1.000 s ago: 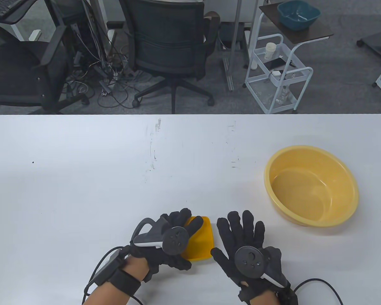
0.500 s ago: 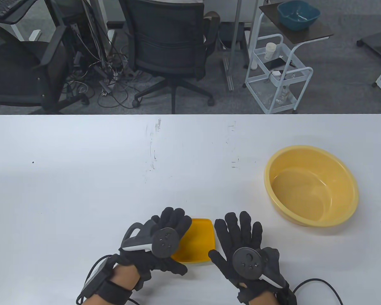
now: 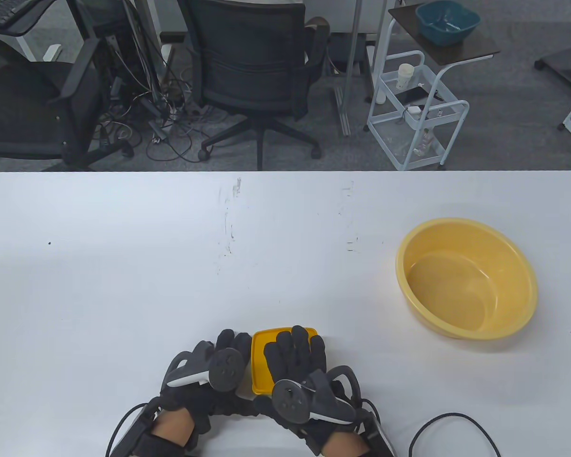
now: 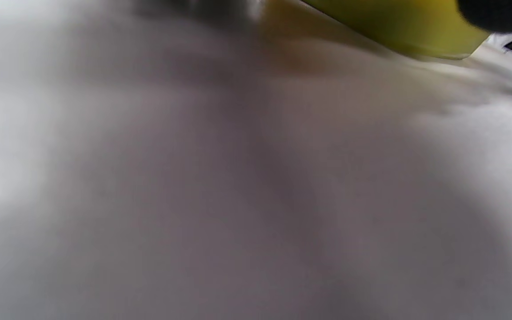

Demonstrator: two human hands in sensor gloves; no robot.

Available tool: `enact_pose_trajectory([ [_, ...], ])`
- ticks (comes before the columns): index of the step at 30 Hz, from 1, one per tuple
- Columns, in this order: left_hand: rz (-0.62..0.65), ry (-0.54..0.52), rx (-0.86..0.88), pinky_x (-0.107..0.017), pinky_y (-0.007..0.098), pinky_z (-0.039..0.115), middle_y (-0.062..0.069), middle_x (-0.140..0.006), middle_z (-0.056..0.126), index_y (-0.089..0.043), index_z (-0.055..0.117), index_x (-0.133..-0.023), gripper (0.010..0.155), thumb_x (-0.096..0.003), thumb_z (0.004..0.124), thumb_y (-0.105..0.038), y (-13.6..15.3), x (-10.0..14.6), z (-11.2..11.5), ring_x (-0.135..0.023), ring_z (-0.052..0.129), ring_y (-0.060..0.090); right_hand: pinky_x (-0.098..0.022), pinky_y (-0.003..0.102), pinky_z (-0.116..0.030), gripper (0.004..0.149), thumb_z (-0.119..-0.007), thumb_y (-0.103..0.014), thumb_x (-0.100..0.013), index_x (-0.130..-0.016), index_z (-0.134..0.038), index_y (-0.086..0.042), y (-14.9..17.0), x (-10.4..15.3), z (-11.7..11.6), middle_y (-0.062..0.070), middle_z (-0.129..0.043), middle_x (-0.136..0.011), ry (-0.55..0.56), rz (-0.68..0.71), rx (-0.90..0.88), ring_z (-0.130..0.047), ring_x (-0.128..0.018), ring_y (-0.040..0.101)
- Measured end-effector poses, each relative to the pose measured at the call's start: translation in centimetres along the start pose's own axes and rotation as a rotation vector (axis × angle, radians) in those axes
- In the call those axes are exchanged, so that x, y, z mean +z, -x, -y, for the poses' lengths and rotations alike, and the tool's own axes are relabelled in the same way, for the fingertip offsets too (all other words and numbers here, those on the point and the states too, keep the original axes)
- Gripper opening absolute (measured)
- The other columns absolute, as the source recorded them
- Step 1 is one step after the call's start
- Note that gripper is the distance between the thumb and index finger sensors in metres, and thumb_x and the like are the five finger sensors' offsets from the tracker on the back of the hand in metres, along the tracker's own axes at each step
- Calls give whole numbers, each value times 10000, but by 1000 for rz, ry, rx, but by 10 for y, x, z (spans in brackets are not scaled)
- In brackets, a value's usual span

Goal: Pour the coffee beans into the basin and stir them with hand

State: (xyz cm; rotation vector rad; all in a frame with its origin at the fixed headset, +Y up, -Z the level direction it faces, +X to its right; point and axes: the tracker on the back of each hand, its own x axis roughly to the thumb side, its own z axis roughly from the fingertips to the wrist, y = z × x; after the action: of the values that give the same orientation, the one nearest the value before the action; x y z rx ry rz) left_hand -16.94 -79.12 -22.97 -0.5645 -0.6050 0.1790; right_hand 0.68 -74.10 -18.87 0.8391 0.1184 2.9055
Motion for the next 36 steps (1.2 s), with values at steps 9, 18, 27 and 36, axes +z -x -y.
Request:
enact_pose_trajectory([
  [9,15,58,73,-683,675,36,151,-1160,-45,-113,-88,-1012,1086,-452,614,-725,5,-3,4,-1054,-84,460,-654,690,-334,917,-596,-657,-456,-1040,-357,9,-12,-17,-9,316,-327,-1009,-43,-13,98,-330,-934,605],
  [18,23,70,90,-677,670,18,138,-1156,-55,-118,-79,-1019,1040,-493,616,-686,6,-3,4,-1051,-101,448,-612,709,-419,890,-638,-619,-450,-979,-461,75,-20,-19,-12,358,-441,-922,51,25,141,-454,-874,630],
  [27,13,67,81,-678,671,25,126,-1156,-48,-128,-57,-1027,1007,-508,591,-697,5,-3,4,-1051,-95,446,-584,709,-503,824,-600,-544,-461,-937,-485,120,-29,-18,-13,393,-476,-851,28,106,242,-521,-797,649],
  [36,25,56,117,-678,671,29,131,-1163,-23,-126,-34,-1039,986,-504,570,-693,7,-3,3,-1056,-80,445,-579,699,-529,787,-564,-526,-470,-925,-522,115,-29,-16,-14,383,-521,-839,95,127,239,-568,-785,637],
])
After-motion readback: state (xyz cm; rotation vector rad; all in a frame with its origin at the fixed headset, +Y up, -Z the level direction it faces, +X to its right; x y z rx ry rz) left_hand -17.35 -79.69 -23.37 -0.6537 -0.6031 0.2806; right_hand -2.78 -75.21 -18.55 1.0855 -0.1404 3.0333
